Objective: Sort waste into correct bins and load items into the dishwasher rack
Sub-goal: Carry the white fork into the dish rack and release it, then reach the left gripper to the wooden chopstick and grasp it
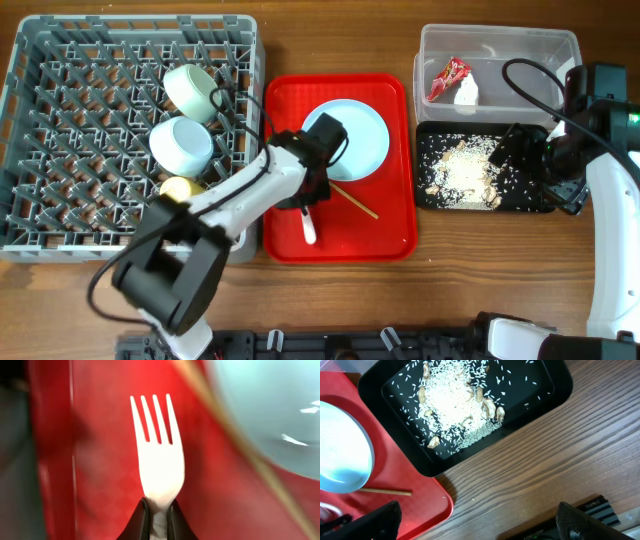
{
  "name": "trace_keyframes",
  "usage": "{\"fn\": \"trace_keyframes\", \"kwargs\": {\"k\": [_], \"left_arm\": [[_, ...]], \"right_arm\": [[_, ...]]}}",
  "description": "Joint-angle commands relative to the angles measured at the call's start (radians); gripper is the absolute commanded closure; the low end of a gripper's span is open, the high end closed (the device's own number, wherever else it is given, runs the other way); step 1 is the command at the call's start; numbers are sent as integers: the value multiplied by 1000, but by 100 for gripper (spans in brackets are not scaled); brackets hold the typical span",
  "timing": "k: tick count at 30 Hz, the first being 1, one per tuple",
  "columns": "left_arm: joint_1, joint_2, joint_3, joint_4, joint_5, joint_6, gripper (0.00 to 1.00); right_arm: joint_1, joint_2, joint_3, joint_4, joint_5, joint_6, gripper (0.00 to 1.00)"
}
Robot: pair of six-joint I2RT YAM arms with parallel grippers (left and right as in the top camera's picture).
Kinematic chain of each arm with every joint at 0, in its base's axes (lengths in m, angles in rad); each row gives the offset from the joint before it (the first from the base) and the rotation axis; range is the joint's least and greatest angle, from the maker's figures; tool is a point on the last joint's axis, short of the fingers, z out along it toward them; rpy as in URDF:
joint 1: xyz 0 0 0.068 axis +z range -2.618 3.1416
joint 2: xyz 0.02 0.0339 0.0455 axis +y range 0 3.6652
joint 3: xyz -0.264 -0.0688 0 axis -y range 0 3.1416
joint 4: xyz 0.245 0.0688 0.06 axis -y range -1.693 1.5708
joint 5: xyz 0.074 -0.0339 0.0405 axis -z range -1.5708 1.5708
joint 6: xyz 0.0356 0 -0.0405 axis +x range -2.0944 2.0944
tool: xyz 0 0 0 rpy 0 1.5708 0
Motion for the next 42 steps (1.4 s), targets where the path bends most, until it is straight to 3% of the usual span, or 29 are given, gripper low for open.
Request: {"fn": "trace_keyframes", "kwargs": {"k": [1,7,11,16,19,32,34,39,42], "left_arm": [[-1,-138,60,-14,-28,60,96],[70,-286,92,-37,-35,144,96],[184,-346,141,-65,-35,267,96],[357,-356,163,-56,-34,467,96],[425,-322,163,-27,-33,518,96],[430,-119,163,27,-31,580,96],[430,-106,163,27,-31,579,89],[430,-107,163,26,-31,580,34],[428,-107,163,23,-31,579,32]], "right_arm": [[-2,-11,5,-4,17,-2,0],[-2,-11,5,-4,17,-3,0],[-2,-11,5,-4,17,-3,0],[-2,-11,5,-4,16,-3,0],[-2,-11,5,-4,16,-2,0],[-2,-11,5,-3,16,-2,0],[-2,-11,5,-3,16,-3,0],[-2,-11,5,-4,13,-3,0],[-2,-11,5,-4,-2,-3,0]]}}
